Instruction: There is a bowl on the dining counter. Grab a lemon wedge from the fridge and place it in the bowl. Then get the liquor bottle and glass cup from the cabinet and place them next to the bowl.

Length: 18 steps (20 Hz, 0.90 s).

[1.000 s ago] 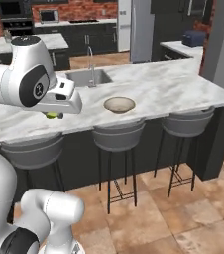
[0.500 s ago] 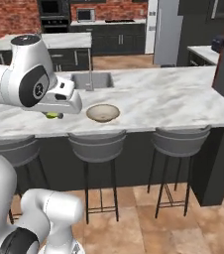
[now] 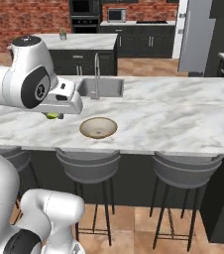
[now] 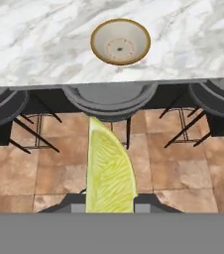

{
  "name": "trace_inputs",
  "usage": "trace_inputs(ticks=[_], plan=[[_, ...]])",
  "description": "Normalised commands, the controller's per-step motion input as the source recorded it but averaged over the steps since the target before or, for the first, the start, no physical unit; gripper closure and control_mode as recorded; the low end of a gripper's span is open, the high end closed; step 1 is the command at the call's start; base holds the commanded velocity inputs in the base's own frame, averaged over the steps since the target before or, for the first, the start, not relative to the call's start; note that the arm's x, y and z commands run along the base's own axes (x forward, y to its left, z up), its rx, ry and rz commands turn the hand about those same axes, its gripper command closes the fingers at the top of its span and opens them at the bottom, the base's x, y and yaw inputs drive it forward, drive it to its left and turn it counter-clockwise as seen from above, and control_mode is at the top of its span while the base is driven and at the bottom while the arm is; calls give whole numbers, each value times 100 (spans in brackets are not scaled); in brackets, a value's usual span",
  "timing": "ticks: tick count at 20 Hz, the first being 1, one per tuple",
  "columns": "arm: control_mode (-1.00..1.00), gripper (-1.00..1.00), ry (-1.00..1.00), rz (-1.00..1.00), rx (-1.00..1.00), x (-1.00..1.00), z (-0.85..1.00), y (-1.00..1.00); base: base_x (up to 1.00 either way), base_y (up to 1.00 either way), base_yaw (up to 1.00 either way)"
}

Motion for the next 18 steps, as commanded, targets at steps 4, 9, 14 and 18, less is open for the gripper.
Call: trace_inputs(ticks=[4, 9, 14, 18], plan=[[100, 100, 0, 0, 0, 0, 0, 0, 98, 0, 14], [-100, 100, 3, 5, 0, 32, -12, -6, 56, 0, 8], [-100, 100, 9, 9, 0, 84, -58, -28, 0, 0, 0], [-100, 100, 10, 6, 0, 81, -78, -29, 0, 0, 0]])
